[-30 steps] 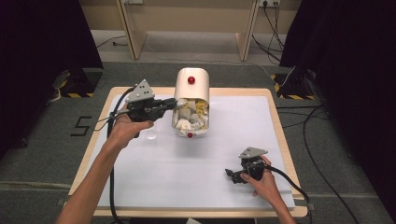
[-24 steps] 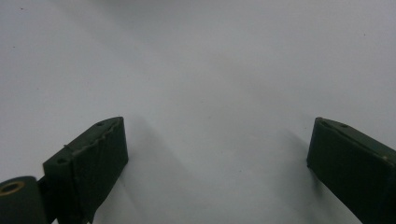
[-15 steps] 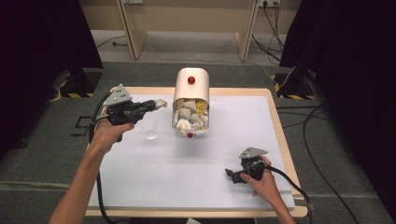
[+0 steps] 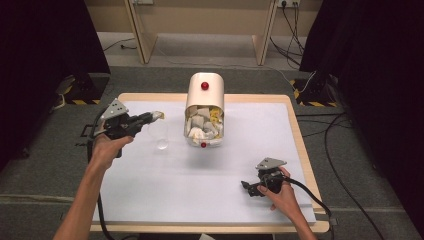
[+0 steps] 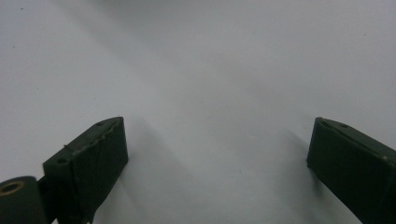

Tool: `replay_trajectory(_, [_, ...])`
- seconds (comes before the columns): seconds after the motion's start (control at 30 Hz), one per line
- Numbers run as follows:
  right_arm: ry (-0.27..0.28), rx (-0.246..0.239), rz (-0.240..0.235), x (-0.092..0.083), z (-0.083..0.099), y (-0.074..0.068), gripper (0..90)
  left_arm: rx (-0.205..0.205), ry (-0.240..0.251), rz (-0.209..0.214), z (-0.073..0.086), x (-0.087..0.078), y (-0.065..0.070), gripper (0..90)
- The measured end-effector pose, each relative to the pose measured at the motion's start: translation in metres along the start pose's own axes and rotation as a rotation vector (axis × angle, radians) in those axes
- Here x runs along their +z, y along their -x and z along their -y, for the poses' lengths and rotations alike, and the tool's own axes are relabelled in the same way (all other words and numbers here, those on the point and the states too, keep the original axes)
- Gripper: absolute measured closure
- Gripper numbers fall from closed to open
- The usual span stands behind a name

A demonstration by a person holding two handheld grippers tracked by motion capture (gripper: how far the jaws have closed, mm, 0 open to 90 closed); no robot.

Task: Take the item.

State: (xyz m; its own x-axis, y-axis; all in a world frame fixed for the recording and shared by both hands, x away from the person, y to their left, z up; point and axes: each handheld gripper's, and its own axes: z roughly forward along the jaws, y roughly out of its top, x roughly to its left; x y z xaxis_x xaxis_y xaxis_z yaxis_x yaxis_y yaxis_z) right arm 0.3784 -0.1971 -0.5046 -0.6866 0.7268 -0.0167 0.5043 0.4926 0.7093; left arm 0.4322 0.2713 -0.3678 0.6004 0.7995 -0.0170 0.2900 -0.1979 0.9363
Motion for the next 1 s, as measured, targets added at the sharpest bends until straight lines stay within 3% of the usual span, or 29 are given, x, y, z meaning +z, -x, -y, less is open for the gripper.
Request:
replay_trajectory(0.5, [0.0,-0.001,-0.001,0.0,0.0,0.0,5.6,-0.043,-0.055,-0.027,0.027,0.016,-0.011,84.5])
replay_trajectory(1.0, [0.0,0.0,0.0,0.0,0.0,0.0,5.6,-0.031,-0.125,-0.037,0.041,0.039,-0.012,84.1])
